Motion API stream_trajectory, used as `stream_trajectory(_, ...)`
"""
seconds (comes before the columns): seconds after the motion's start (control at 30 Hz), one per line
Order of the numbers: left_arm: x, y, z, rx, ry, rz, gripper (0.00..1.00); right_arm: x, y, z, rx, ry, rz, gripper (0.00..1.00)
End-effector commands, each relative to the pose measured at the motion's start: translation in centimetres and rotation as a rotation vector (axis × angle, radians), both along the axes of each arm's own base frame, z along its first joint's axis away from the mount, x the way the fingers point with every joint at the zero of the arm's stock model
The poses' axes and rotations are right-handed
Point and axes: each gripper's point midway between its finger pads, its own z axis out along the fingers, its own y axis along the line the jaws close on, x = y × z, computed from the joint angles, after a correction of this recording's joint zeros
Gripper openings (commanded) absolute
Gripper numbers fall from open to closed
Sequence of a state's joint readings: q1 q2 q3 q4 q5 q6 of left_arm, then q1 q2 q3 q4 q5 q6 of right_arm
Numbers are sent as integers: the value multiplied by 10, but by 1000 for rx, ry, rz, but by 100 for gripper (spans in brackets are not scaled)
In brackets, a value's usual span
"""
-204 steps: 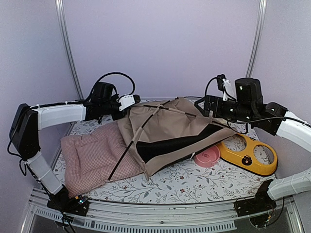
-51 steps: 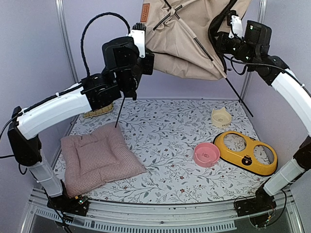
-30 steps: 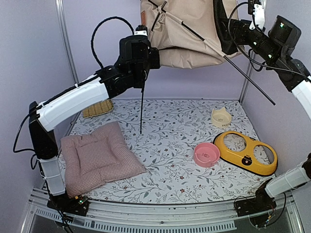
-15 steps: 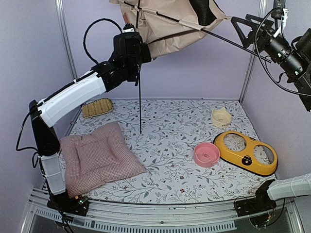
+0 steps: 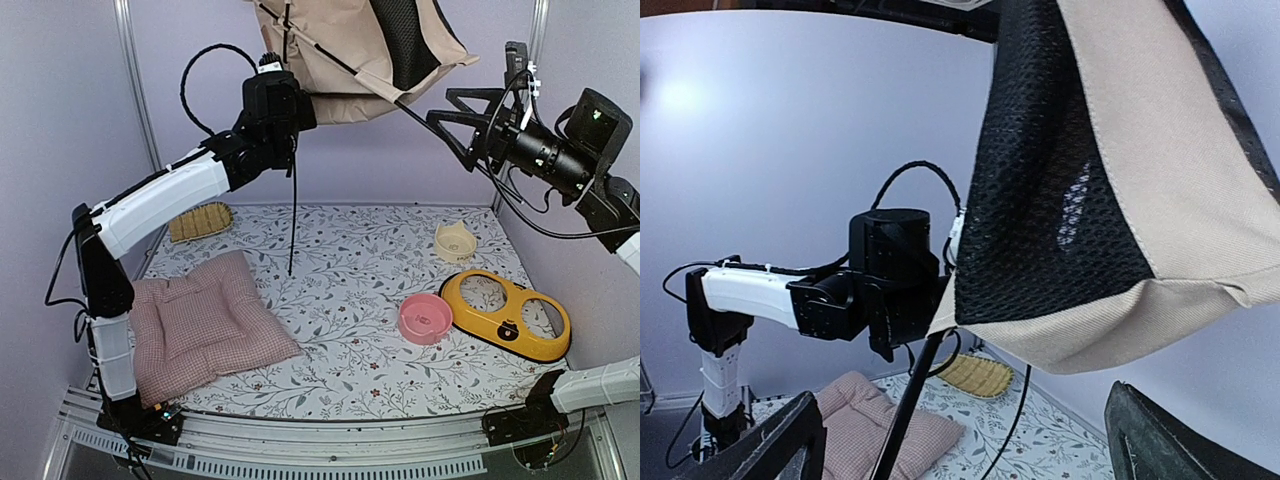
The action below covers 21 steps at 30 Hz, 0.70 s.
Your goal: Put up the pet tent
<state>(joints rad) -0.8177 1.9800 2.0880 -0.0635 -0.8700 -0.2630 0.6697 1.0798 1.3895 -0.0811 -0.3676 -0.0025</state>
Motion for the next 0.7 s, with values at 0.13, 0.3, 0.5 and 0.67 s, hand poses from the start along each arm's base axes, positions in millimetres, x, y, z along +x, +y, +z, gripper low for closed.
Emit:
stream_trajectory(0.13,21,-3,-66,146,136,41,0,-23,-58,62,63,-182,-224,99)
stream_trajectory(0.3,24,-5,-72,166,142,49,0,-65,-65,81,102,-281,-107,99)
stream_trajectory(0.5,28,-6,-75,192,145,61,0,-115,-32,72,36,-302,270,100)
stream_trajectory(0.67,30,-6,-74,203,143,67,0,-108,22,26,-59,-108,433,97)
